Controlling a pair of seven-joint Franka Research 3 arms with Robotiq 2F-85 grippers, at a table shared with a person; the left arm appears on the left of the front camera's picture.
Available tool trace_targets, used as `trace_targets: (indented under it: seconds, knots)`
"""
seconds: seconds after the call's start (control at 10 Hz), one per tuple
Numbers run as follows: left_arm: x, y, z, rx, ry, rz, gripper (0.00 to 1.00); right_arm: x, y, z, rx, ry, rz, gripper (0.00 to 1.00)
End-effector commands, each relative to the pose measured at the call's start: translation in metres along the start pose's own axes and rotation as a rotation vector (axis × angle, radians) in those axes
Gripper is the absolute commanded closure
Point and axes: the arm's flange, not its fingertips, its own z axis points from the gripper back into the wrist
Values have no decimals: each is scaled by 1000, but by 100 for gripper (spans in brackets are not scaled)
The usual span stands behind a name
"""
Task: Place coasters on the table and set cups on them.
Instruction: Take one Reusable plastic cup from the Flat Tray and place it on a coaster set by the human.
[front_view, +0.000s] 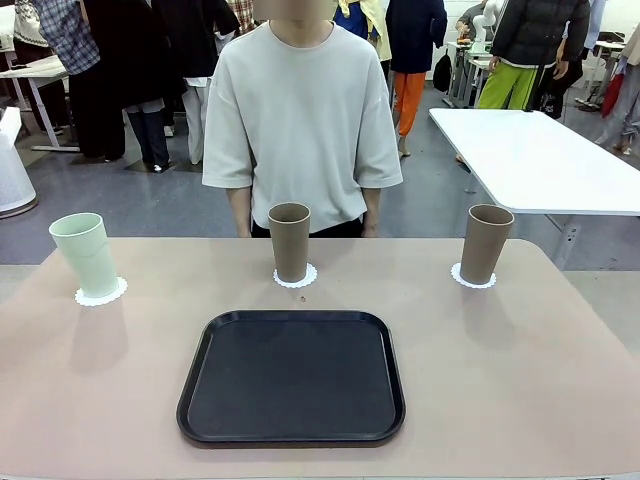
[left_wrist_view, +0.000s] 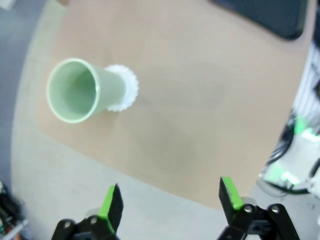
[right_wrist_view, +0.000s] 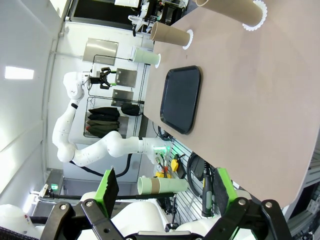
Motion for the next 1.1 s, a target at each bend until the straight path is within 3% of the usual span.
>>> trace_targets:
  seconds: [0.0,0.2,0.4,0.6,0.8,1.0]
  knots:
    - [-9,-10,-13,-185,-240,221,0,-1,1,1,8,0,5,0]
    - [-37,-8,-26,-403,-451,431,0,-1,1,1,8,0,5,0]
    - [-79,11,-34,-602,-603,521,0,-1,1,1,8,0,5,0]
    - [-127,39,-44,-726,-741,631,0,-1,1,1,8,0,5,0]
    - [-172,59,-53,-802,-811,702,0,-1,1,1,8,0,5,0]
    - [-207,74,-59,-864,-737,712,0,-1,1,1,8,0,5,0]
